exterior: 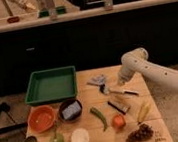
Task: Wipe tray with brush
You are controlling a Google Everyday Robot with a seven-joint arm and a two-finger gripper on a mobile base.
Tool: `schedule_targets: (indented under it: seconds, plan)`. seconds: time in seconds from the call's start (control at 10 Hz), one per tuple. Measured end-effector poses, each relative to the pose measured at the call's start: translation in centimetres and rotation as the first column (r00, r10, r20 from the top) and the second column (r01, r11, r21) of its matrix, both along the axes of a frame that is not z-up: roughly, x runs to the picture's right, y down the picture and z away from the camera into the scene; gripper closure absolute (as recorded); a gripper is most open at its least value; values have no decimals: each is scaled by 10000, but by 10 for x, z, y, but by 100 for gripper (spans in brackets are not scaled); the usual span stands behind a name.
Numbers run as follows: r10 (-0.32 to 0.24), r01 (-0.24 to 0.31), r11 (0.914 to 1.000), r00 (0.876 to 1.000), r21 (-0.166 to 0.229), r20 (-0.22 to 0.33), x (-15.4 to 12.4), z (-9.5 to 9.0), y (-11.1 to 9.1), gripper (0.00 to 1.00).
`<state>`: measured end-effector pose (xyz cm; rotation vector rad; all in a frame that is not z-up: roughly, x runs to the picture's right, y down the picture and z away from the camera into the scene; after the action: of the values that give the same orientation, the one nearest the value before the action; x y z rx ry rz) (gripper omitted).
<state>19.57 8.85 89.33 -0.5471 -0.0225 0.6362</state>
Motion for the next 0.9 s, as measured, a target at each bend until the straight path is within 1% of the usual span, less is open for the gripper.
schedule_targets:
  seconds: [0.2, 0.3, 0.6, 0.9]
  plan:
    - [-68, 68, 9995, 10000, -301, -2, 1, 2, 6, 28]
    - [-106, 106, 9987, 9999, -498, 9, 1, 5, 10, 21]
    - [-274, 279, 9950, 9996, -961, 65, -1, 10, 22, 20]
    - [-338, 344, 9928, 9994, -1148, 70, 2, 10, 27, 20]
